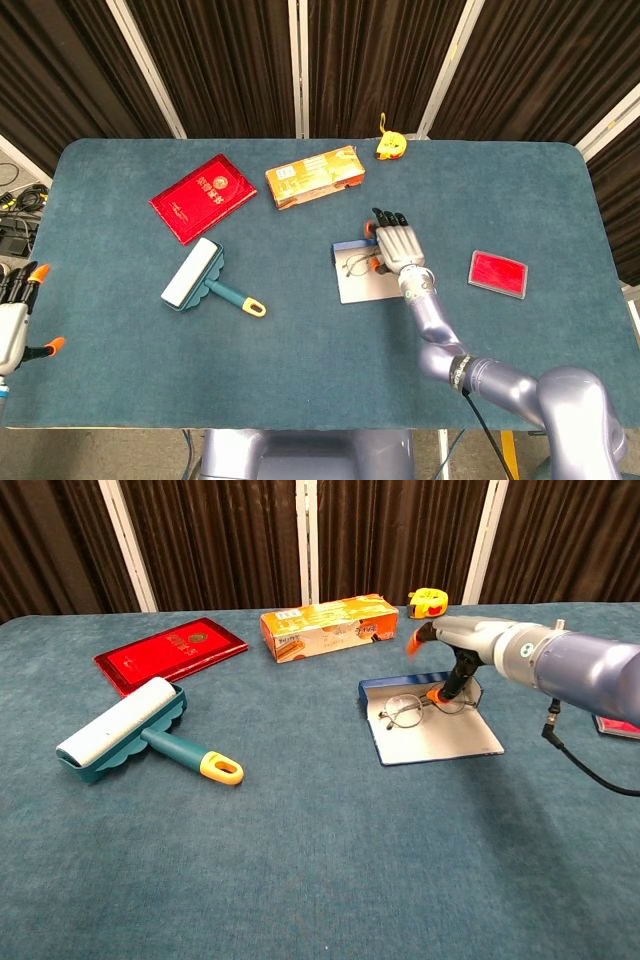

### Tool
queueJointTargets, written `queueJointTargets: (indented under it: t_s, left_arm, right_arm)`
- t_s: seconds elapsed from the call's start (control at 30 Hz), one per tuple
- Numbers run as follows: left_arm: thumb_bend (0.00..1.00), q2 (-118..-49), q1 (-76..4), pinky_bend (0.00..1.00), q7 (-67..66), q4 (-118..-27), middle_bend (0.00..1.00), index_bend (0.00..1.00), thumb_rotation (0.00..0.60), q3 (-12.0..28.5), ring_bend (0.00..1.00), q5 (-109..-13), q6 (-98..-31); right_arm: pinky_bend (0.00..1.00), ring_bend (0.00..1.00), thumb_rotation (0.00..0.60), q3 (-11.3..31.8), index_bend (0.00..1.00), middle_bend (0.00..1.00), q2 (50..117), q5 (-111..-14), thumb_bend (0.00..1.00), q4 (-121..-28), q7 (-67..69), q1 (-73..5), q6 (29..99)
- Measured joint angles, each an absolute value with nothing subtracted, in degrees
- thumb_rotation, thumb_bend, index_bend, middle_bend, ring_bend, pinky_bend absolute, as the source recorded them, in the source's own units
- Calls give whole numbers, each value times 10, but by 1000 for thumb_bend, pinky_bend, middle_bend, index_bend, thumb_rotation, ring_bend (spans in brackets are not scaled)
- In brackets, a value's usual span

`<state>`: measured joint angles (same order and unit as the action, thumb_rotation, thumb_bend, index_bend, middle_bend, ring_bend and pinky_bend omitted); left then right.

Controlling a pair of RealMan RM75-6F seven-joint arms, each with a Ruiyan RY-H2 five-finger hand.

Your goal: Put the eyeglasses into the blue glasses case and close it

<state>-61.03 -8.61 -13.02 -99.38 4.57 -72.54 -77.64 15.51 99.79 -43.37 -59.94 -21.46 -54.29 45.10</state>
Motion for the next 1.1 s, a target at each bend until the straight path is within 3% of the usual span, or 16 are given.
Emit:
queueJointTargets:
  t_s: [0.27,1.1]
  left_arm:
    - [0,-611,-87,0,-132,-993,0,0,600,44,0,-725,-776]
    - [0,-613,-90,0,-131,-985,0,0,600,49,0,-706,-771]
  right_arm:
    - [0,0,600,151,0,0,986,-465,36,-618,-203,-532,460]
    - [0,0,600,172,0,0,1062,-474,32,-516,-195,-568,421]
